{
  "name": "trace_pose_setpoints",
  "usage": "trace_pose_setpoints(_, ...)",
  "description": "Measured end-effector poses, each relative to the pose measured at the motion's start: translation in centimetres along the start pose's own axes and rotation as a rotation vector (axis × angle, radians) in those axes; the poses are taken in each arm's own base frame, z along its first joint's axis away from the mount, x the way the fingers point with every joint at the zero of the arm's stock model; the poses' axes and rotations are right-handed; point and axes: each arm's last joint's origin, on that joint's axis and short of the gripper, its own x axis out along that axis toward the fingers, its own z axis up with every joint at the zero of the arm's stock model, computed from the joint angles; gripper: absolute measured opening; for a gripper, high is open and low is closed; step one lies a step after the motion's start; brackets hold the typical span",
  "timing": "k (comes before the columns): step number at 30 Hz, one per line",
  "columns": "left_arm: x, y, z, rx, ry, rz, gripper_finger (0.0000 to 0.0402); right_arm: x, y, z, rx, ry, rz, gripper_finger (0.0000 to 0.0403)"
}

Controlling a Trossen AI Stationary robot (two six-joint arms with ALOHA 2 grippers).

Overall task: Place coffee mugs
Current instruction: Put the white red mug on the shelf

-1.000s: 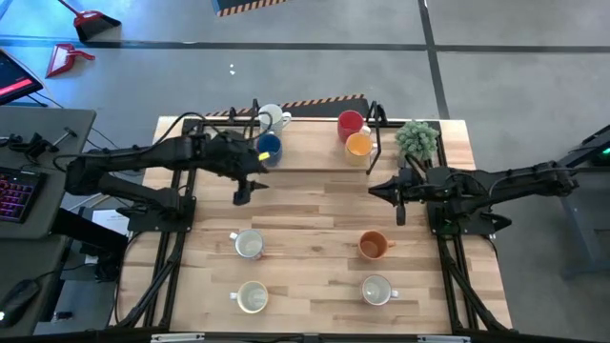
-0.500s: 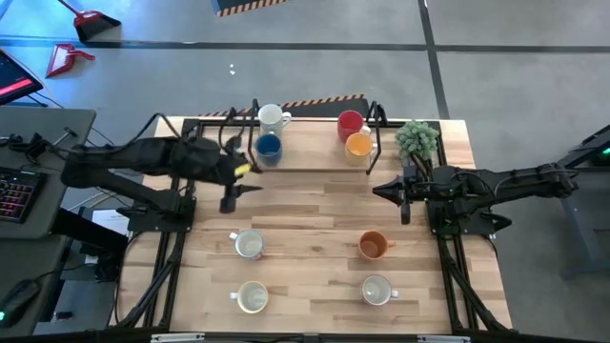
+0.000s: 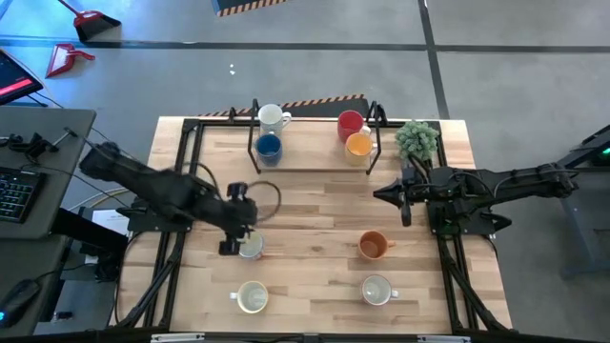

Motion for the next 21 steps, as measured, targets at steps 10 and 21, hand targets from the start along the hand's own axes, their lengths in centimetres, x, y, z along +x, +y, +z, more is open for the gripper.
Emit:
trace_pose_setpoints(10, 6.5, -2.1, -0.8, 0.056, 0.259, 0.042, 0.0137, 0.0, 0.2, -0.1, 0.004, 0.022, 0.068, 0.0005)
trace_pose_setpoints(21, 8.5, -1.8, -2.9, 0.055, 0.328, 0.06, 0.0138, 0.0, 0.3, -0.1, 0.009, 0.028, 0.09, 0.0005)
